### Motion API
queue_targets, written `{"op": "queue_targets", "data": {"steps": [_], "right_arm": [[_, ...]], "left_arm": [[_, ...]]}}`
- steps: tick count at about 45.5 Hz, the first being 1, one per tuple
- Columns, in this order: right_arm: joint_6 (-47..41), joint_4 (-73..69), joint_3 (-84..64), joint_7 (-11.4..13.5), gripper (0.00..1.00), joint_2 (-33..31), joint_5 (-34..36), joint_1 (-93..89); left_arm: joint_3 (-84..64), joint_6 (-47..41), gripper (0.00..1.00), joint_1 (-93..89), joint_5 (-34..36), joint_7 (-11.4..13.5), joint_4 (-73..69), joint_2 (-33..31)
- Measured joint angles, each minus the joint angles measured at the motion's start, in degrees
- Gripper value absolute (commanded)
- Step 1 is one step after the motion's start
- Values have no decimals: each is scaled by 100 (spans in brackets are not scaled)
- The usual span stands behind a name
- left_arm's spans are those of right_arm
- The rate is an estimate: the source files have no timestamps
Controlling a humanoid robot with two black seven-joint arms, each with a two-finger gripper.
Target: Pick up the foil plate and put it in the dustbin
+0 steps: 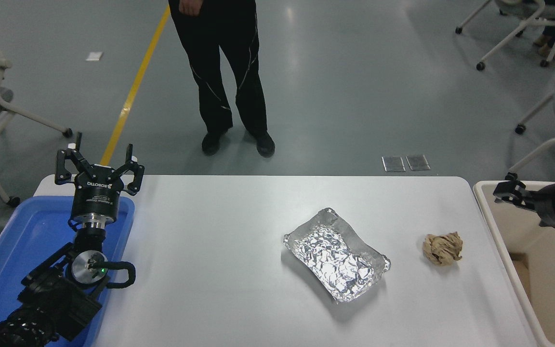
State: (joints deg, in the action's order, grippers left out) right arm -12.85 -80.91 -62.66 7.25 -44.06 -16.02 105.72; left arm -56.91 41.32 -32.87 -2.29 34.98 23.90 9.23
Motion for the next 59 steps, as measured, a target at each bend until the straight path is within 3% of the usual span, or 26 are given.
{"op": "queue_targets", "data": {"steps": [12, 27, 50, 59], "right_arm": [[-1116, -1279, -738, -124, 100, 467, -34, 1883], [-2729, -1782, -962, -161, 100, 798, 366, 3634], [-3173, -1896, -1014, -126, 100, 872, 538, 4132], [-2763, -1813, -853, -126, 100, 880, 592, 3646]], "left_arm": [[1, 0, 99, 0, 0, 0, 0, 0], [4, 0, 99, 3, 0, 0, 0, 0], [0, 0, 99, 3, 0, 0, 0, 0], [0, 0, 99, 3, 0, 0, 0, 0]]}}
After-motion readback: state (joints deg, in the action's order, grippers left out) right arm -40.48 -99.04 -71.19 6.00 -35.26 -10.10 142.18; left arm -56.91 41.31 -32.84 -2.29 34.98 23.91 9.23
